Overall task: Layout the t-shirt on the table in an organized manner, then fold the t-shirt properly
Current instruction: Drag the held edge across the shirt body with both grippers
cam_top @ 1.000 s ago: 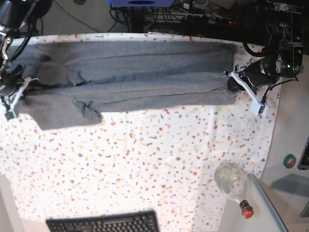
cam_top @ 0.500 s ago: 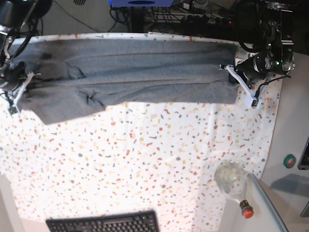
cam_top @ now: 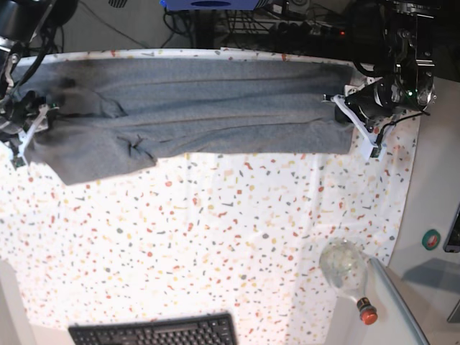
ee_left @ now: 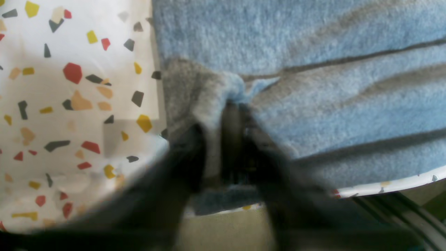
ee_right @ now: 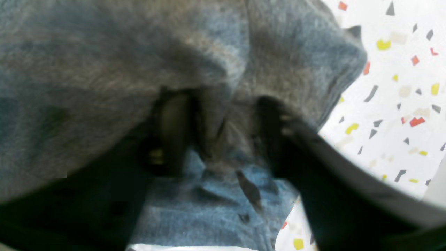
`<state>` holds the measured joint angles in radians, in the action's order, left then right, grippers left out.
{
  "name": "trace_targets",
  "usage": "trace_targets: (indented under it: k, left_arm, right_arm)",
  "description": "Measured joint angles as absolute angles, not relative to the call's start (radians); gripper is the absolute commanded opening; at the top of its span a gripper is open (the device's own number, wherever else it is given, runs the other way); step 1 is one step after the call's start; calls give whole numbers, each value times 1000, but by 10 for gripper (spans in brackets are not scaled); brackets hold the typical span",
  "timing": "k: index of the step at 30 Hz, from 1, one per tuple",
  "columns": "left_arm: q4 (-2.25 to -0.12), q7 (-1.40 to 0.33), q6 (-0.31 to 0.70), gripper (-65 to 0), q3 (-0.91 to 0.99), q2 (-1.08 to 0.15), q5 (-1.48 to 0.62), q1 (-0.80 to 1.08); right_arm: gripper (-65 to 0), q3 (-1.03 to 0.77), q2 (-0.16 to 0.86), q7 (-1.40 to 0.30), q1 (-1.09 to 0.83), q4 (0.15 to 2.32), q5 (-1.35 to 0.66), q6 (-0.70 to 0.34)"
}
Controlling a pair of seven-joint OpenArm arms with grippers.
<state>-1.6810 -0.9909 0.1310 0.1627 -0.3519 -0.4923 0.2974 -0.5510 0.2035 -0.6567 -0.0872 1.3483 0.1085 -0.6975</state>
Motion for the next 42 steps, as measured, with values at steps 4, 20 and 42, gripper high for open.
trace_targets:
  k: [4,20,42]
  left_arm:
    - [-1685,-993,136,-165,221,-339,-506,300]
    - [-1658,-990,131,-650,217,-218,-460,279]
    - [-1217,-830,141,-650,110,-160,-208,-69]
  right_arm:
    - [-212,-601,190,-655,-107,1445,99,-697]
    - [-650,-763,117,-591,3,1285,112,-696]
    - [-650,-575,313,-226,317,586,90,-453]
